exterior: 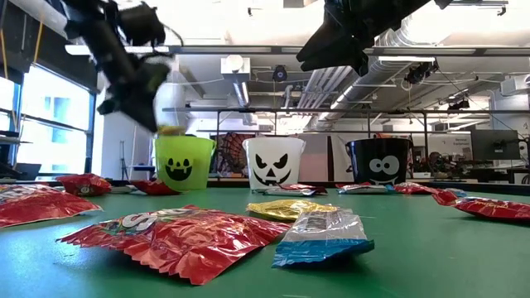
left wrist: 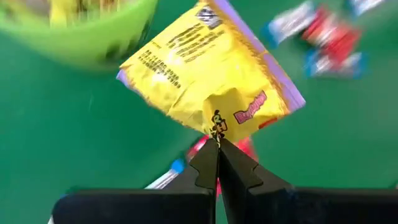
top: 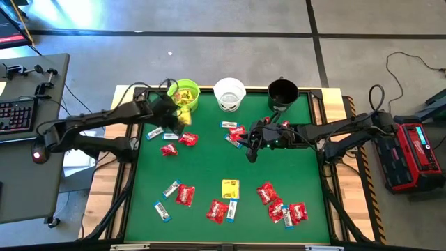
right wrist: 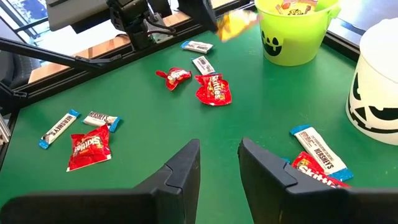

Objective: Sort candy by brand, put in halloween buckets
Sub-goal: Put the yellow candy into the green bucket

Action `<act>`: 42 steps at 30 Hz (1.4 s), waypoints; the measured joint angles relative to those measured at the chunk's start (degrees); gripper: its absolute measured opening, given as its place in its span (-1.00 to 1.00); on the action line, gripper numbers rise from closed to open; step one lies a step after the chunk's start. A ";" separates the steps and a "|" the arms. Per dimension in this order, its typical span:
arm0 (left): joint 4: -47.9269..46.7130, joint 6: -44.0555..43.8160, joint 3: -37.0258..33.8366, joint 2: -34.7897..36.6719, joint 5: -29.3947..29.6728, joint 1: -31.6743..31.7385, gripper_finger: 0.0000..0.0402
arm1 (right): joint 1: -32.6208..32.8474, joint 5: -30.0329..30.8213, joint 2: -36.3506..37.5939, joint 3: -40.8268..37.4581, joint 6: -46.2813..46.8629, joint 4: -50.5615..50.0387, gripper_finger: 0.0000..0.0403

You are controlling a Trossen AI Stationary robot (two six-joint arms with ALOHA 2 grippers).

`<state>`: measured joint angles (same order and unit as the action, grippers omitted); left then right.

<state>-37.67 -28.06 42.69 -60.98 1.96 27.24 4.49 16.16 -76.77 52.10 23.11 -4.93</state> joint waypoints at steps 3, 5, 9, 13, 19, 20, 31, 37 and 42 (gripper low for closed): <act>-0.07 -0.37 3.94 0.81 0.12 0.38 -1.00 | 0.00 -0.01 0.00 0.00 0.00 0.00 -0.51; 0.09 -0.29 6.76 0.49 0.59 1.76 -1.00 | 0.00 0.00 0.02 0.00 0.00 0.00 -0.51; -0.43 3.19 11.30 -2.77 1.44 6.61 -1.00 | 0.00 0.00 0.00 0.00 -0.09 0.00 -0.51; -0.60 7.60 14.64 -7.55 -0.07 12.24 -1.00 | 0.00 0.00 0.00 0.00 -0.04 0.00 -0.51; -0.64 13.17 17.17 -15.40 -3.38 18.12 -1.00 | 0.00 0.65 0.00 0.00 -0.02 0.00 -0.51; -0.64 13.68 17.25 -16.70 -3.87 18.87 -1.00 | 0.00 0.84 0.00 0.00 -0.02 0.02 -0.51; 2.33 17.27 17.25 -24.76 -6.12 21.55 -1.00 | 0.00 1.28 0.00 0.00 0.89 0.02 -0.51; 3.38 21.04 17.28 -25.13 -5.70 21.39 -0.94 | 0.00 1.49 0.01 0.00 0.87 0.02 -0.51; 2.83 21.35 17.28 -25.13 -5.68 20.53 -0.72 | 0.02 1.49 0.00 0.00 0.87 0.04 -0.51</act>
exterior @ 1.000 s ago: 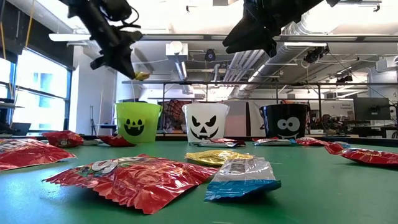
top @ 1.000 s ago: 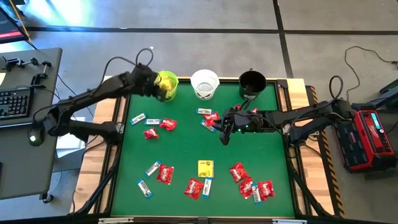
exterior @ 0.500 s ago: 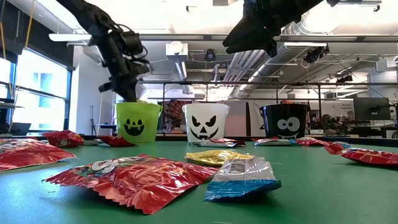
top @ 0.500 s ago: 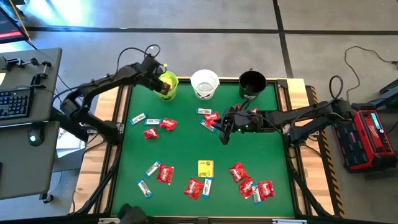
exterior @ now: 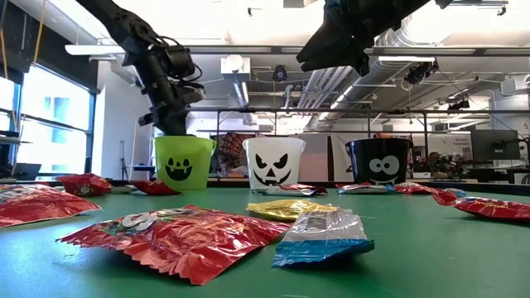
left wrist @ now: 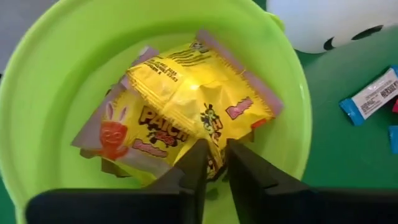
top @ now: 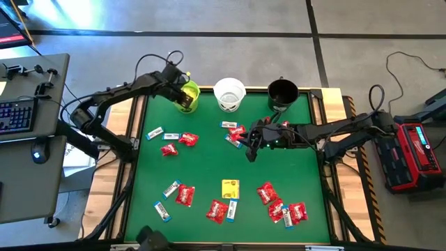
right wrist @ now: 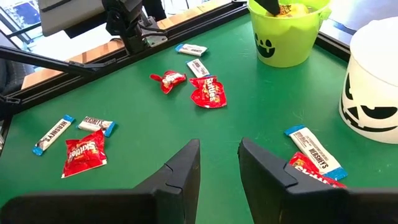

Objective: Sort candy by brand, put in halloween buckets
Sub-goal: Put the yellow candy into the green bucket

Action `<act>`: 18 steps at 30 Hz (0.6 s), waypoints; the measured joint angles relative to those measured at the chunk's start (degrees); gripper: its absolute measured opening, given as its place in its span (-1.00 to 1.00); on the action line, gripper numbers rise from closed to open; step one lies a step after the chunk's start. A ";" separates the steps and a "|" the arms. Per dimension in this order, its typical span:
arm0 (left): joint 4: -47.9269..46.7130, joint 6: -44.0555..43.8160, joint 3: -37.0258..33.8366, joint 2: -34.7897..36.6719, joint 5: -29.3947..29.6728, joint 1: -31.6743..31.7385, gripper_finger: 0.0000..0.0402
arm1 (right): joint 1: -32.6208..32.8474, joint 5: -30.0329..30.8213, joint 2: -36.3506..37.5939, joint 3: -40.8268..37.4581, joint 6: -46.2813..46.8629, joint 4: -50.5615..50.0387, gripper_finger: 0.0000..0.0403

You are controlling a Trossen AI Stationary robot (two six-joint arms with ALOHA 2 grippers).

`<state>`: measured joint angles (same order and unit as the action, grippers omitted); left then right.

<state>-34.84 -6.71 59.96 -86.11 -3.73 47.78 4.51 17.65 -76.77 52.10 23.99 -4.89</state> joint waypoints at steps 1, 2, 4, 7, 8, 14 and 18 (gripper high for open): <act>0.01 -0.20 0.00 0.08 0.01 -0.20 -0.67 | 0.02 0.00 0.00 0.00 0.00 -0.02 -0.51; 0.04 -0.39 0.00 0.20 0.01 -0.45 -0.62 | 0.02 0.00 0.00 0.00 0.00 -0.02 -0.51; 0.11 -0.51 0.00 0.77 0.32 -1.03 -0.51 | 0.02 0.00 0.00 0.00 0.00 -0.02 -0.51; 0.19 -0.18 0.00 2.56 2.76 -2.25 -0.39 | 0.26 0.01 0.00 0.00 -0.40 -0.02 -0.51; 0.33 0.15 0.00 3.44 3.47 -2.77 -0.36 | 0.53 0.15 0.00 0.00 -1.10 -0.02 -0.51; 5.48 0.69 -2.15 10.93 4.42 -7.18 -0.27 | 3.37 -0.26 0.00 0.00 -2.99 -0.04 -0.51; 9.15 -1.00 -5.78 17.01 4.42 -11.14 -0.27 | 5.72 -0.31 -0.17 0.00 -0.64 -0.08 -0.51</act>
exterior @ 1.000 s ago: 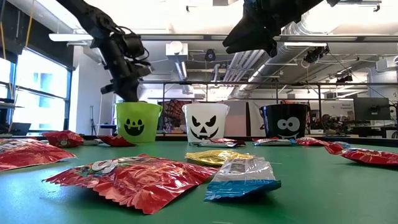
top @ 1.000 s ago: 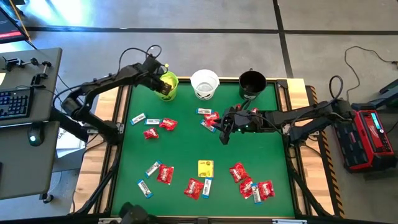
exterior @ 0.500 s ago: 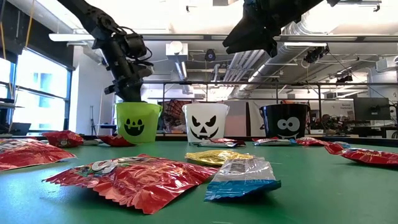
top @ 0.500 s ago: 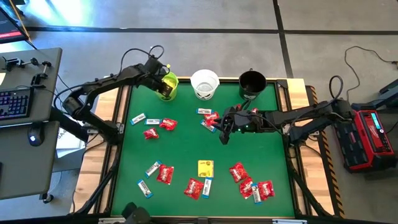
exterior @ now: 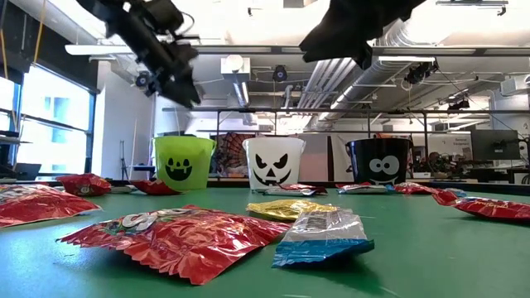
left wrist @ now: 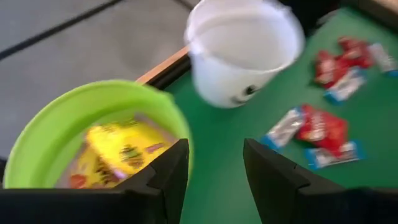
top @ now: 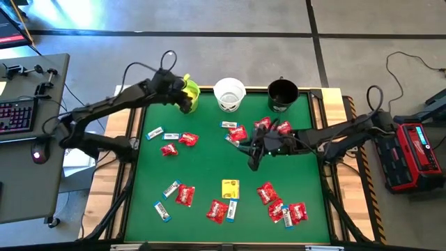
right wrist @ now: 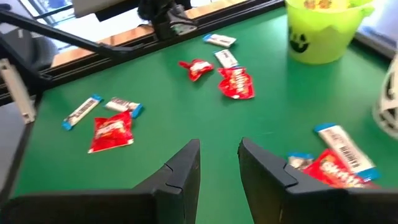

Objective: Sort candy by brand, put in halloween buckets
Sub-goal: Put the yellow candy into the green bucket

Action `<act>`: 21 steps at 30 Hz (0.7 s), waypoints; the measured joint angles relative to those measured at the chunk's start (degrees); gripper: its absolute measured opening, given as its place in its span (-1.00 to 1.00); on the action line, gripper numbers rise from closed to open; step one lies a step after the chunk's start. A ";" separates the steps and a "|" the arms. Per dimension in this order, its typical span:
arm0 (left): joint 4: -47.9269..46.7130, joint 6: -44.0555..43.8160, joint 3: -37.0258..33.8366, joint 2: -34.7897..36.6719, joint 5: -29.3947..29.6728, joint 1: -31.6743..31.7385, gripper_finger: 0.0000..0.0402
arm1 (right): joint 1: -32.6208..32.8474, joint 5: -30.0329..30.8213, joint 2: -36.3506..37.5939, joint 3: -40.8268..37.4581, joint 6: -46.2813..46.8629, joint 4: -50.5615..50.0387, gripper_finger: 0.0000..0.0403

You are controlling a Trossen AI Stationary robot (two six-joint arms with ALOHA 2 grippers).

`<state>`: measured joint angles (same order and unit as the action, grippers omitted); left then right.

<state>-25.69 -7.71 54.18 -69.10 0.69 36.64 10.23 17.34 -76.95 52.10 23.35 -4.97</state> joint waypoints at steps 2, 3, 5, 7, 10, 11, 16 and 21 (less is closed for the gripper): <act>0.86 -0.58 -1.40 3.05 0.02 -2.21 -0.27 | 1.12 -0.02 -0.56 0.02 1.83 0.05 -0.50; 1.10 -0.60 -2.06 4.50 0.03 -3.34 -0.27 | 1.67 -0.13 -0.97 0.02 2.82 0.03 -0.49; 1.35 -0.71 -2.98 7.02 0.04 -5.62 -0.27 | 2.72 -0.20 -2.48 0.01 5.23 0.01 -0.45; 1.87 -1.06 -3.66 9.53 0.04 -7.71 -0.27 | 3.65 -0.21 -4.65 0.01 8.29 0.23 -0.39; 2.16 -1.09 -4.47 12.91 0.21 -10.83 -0.27 | 5.18 -0.20 -8.41 0.00 12.48 0.29 -0.30; 1.99 -1.08 -4.70 13.94 0.21 -11.85 -0.27 | 5.80 -0.22 -9.55 0.01 13.12 0.24 -0.27; 1.68 -1.23 -4.75 18.37 0.21 -16.60 -0.27 | 8.05 -3.45 -14.51 0.02 15.66 0.32 -0.15; 1.68 -2.29 -4.75 21.01 0.21 -20.61 -0.27 | 9.63 -5.44 -18.82 1.68 11.65 -1.54 -0.11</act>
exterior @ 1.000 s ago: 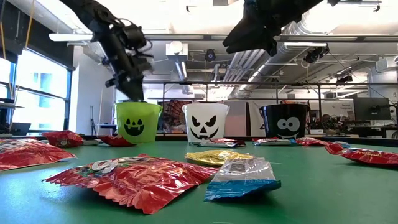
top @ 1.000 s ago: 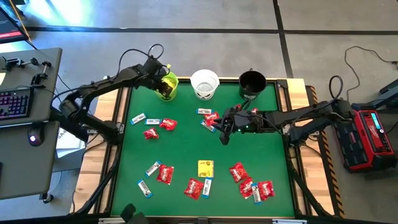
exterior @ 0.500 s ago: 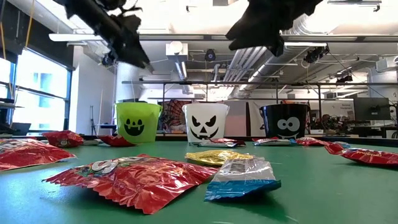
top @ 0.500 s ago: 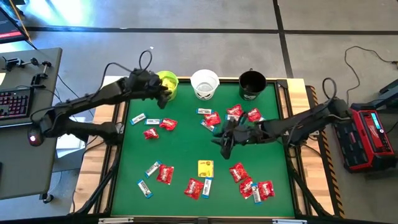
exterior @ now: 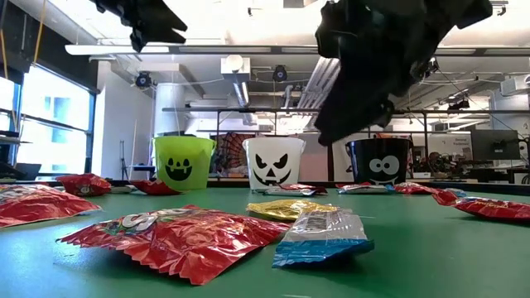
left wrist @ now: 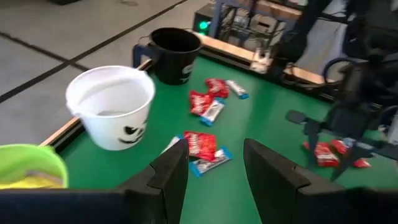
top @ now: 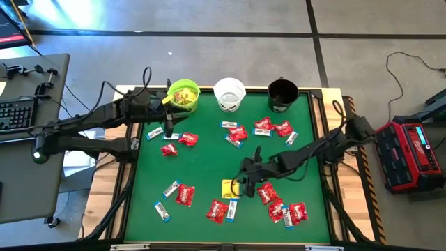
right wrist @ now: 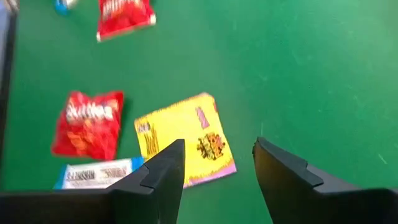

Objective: Sort candy by brand, put in halloween buckets
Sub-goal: Put the yellow candy into the green bucket

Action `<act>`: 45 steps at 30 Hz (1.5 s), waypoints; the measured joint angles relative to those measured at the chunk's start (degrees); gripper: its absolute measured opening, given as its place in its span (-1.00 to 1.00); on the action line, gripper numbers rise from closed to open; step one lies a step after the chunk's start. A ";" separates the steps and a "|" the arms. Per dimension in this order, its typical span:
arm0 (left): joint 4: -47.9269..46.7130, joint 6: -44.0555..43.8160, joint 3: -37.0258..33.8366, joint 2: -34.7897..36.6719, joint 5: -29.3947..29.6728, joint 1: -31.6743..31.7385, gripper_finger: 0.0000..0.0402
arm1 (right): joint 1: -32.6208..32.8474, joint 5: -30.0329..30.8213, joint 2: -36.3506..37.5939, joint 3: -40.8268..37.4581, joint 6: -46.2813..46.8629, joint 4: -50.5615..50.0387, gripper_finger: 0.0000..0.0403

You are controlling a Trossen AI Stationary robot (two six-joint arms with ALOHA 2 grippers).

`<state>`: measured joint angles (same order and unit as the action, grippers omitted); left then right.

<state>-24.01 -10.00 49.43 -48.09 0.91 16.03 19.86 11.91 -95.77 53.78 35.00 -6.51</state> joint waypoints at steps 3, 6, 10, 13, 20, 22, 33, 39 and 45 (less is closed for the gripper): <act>-0.01 -0.78 0.00 0.44 0.00 -2.19 -0.27 | 0.50 -0.32 -2.22 0.80 -3.91 -0.07 -0.11; 0.00 -0.94 0.00 0.43 0.00 -4.17 -0.27 | 0.37 -1.48 -3.76 0.96 -6.54 -0.12 -0.11; -0.01 -2.82 0.00 0.12 1.27 -6.48 -0.27 | -0.17 -1.45 -5.80 0.99 -6.98 -0.73 -0.11; -0.04 -2.65 0.00 0.11 2.49 -7.90 -0.27 | -0.76 -1.45 -7.17 0.99 -7.13 -0.62 -0.11; -0.04 -2.37 0.00 0.11 4.00 -9.85 -0.27 | -1.70 -1.49 -9.32 1.03 -6.99 1.37 -0.11; -0.04 -2.38 0.00 0.11 4.37 -10.26 -0.27 | -2.03 -2.48 -9.90 1.03 -6.85 1.45 -0.12; -0.07 -3.37 0.00 0.11 4.71 -12.03 -0.27 | -2.66 -5.16 -11.70 1.27 -6.59 2.39 -0.56; -0.11 -3.39 0.00 0.11 4.96 -13.02 -0.27 | -3.66 -6.72 -11.65 1.20 -4.89 2.28 -0.96; -0.34 -5.88 0.01 0.10 4.94 -13.53 -0.27 | -4.12 -7.44 -11.24 1.11 -2.78 2.39 -0.99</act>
<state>-24.35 -15.88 49.44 -47.99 5.85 2.50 15.75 4.47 -107.01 54.88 32.22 -4.12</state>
